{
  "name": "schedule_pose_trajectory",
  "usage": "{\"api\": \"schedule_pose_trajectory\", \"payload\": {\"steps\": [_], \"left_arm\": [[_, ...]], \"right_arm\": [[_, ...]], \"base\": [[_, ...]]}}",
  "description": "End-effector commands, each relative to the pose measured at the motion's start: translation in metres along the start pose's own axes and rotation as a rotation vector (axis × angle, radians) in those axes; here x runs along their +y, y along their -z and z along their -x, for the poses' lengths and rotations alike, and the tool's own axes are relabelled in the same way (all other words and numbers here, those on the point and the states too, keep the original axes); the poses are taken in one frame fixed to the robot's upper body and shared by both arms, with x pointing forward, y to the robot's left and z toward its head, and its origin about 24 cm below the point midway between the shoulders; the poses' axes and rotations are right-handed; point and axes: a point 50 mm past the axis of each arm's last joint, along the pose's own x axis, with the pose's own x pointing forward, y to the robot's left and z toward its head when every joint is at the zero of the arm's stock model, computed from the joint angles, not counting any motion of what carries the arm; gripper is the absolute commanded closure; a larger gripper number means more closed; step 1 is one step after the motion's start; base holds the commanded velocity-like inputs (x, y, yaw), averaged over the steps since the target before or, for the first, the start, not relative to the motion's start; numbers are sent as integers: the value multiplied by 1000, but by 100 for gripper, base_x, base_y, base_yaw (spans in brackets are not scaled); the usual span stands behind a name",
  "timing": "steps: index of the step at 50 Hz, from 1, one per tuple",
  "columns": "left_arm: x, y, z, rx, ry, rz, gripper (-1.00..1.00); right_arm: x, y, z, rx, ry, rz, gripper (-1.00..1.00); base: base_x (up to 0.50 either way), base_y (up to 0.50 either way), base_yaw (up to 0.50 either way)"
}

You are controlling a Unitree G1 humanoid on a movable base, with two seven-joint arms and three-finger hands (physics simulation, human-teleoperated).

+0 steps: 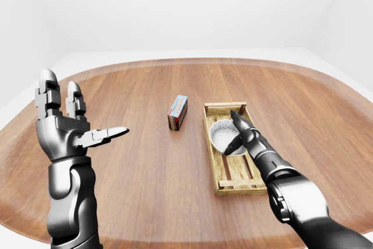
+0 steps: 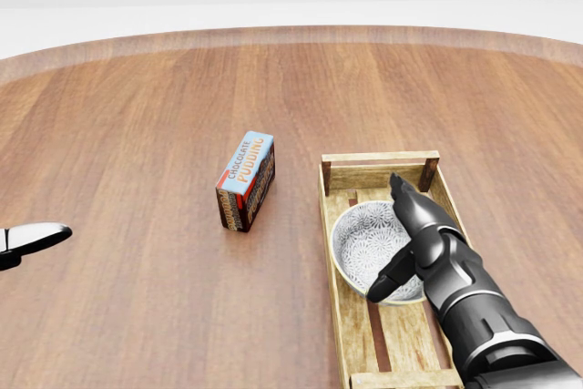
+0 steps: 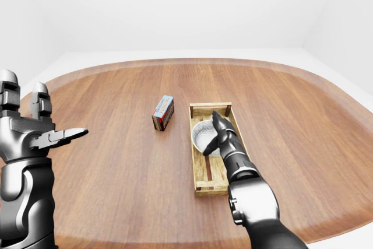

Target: Pick up the bowl on the left and put it in the tray.

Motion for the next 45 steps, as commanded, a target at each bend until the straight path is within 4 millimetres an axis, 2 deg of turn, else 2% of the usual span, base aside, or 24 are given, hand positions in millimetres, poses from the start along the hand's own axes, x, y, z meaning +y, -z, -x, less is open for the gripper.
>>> {"api": "schedule_pose_trajectory", "payload": {"steps": [1, 9, 12, 14, 15, 18, 22, 34, 39, 45], "left_arm": [[-5, 20, 2, 79, 8, -35, -100], [-8, 19, 2, 77, 13, -32, -100], [-9, 16, 2, 63, 17, -29, -100], [-9, 14, 1, 55, 18, -26, -100], [-10, 15, 1, 56, 17, -23, -100], [-11, 19, 3, 74, 20, -26, -100], [-11, 17, 2, 67, 18, -28, -100], [-17, -3, 2, -24, 19, -38, -100], [-21, -15, 3, -77, 23, -36, -100], [-26, -43, 7, -193, 29, -3, -100]], "right_arm": [[-12, -31, 2, -118, 2, 46, -100], [-4, -74, 26, -340, -52, 195, -100], [-9, -97, 50, -441, -40, 322, -100], [-11, -103, 59, -460, -29, 376, -100], [-14, -110, 71, -485, -14, 426, -100], [-19, -114, 88, -488, 20, 490, -100], [-25, -112, 108, -501, 76, 478, -100], [-25, -84, 146, -565, 185, 314, -100], [-23, -70, 164, -601, 229, 221, -100], [-28, -57, 197, -703, 325, 27, -100]], "base": [[0, 0, 0], [0, 0, 0], [0, 0, 0], [0, 0, 0], [0, 0, 0], [0, 0, 0], [0, 0, 0], [0, 0, 0], [0, 0, 0], [0, 0, 0]]}}
